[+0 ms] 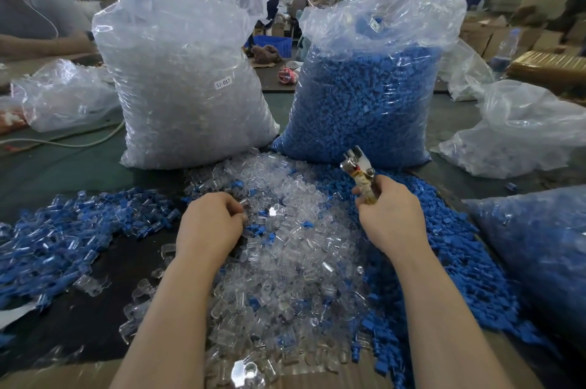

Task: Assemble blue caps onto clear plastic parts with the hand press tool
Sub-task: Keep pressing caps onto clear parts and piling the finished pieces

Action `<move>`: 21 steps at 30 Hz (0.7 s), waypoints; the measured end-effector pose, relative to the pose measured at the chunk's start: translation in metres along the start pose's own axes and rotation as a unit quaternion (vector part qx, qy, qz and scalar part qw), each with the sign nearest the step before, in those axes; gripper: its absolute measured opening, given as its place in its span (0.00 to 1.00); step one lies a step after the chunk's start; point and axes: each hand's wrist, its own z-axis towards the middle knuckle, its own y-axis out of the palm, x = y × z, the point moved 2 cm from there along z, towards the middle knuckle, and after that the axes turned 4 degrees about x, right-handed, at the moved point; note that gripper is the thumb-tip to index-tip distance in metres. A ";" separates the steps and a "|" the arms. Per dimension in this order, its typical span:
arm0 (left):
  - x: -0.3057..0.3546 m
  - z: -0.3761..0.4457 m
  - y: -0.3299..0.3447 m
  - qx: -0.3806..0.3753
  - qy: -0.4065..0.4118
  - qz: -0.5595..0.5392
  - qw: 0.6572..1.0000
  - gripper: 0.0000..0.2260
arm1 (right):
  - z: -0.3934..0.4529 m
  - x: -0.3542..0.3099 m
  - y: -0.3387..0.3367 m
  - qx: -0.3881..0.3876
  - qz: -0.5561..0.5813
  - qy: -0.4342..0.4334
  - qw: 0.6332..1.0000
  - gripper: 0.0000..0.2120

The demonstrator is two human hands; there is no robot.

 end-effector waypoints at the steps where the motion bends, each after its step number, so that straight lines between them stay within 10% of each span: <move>1: 0.001 0.000 0.000 -0.012 -0.001 0.005 1.000 0.02 | 0.000 -0.001 -0.001 0.006 0.006 -0.002 1.000 0.06; 10: 0.006 -0.005 0.000 -0.060 0.002 0.008 0.998 0.08 | -0.005 -0.008 -0.001 0.000 0.051 -0.050 0.997 0.08; 21: 0.037 -0.012 -0.008 -0.055 -0.089 -0.405 0.908 0.04 | -0.010 -0.023 -0.005 -0.015 0.206 -0.091 0.974 0.08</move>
